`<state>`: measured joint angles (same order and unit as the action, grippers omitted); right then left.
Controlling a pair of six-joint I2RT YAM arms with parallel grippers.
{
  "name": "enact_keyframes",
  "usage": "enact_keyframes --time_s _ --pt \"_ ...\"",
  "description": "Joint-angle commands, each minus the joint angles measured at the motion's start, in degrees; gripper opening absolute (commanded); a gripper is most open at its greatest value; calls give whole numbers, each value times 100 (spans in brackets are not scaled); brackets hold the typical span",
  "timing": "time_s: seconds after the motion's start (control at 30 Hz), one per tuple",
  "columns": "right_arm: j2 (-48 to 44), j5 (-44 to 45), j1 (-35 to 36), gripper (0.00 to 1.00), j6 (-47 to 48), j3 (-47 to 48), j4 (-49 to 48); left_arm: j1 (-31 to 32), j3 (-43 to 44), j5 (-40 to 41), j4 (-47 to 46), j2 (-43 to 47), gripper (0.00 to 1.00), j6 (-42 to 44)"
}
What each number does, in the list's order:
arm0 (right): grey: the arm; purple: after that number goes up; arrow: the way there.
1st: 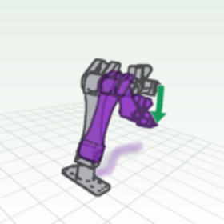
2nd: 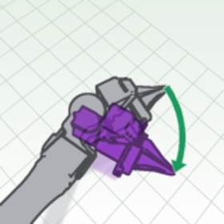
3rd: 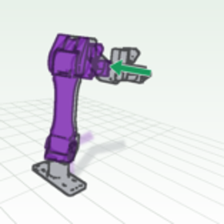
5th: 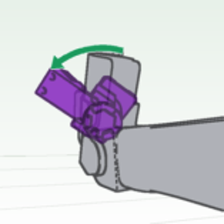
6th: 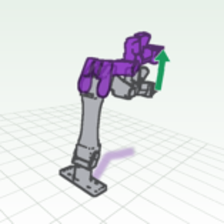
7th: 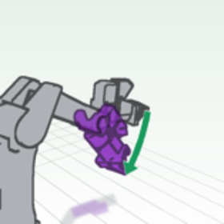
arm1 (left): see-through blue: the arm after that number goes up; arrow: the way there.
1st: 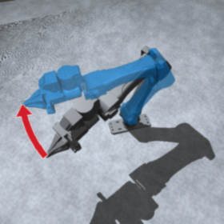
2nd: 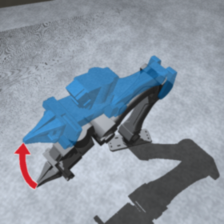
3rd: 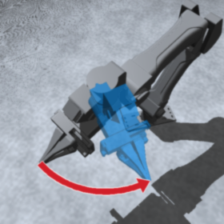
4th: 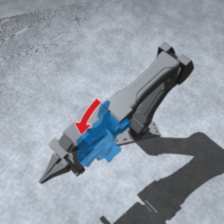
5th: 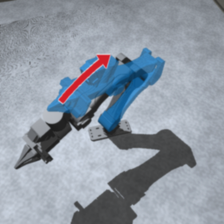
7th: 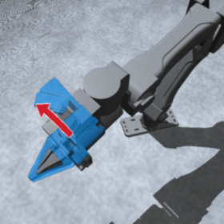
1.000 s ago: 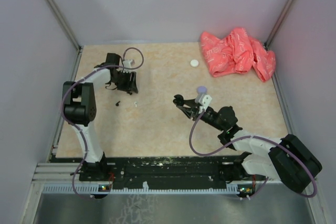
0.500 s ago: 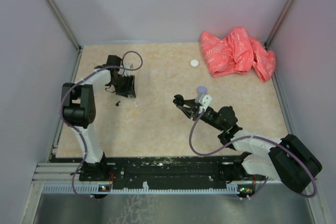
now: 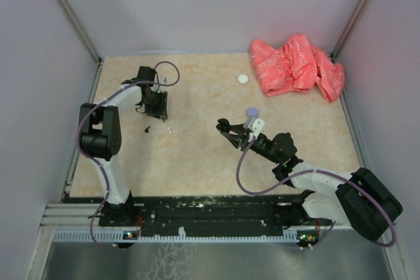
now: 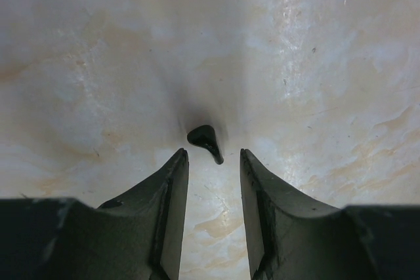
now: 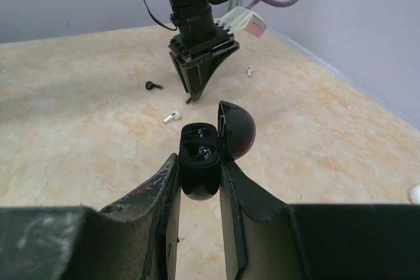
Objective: Insert the wireless bluetooth earbuds into the charging case
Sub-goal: Pick up the earbud from the center of the board.
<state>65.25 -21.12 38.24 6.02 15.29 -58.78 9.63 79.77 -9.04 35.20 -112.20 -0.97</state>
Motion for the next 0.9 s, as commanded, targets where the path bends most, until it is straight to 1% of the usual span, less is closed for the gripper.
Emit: enact_keyframes --time_s 0.0,0.3,0.4,0.57,0.87 --pt "-52 -52 27 0 31 114 -224 47 238 338 77 -140 42 -218" --pt "-46 -67 26 0 32 118 -221 105 386 262 116 -350 42 -185" --pt "-52 -67 26 0 31 115 -221 118 452 283 165 -433 40 -176" --pt "-55 -85 26 0 31 115 -220 127 482 403 242 -531 37 -158" --pt "-60 -119 27 0 23 123 -230 211 535 642 463 -615 36 -13"
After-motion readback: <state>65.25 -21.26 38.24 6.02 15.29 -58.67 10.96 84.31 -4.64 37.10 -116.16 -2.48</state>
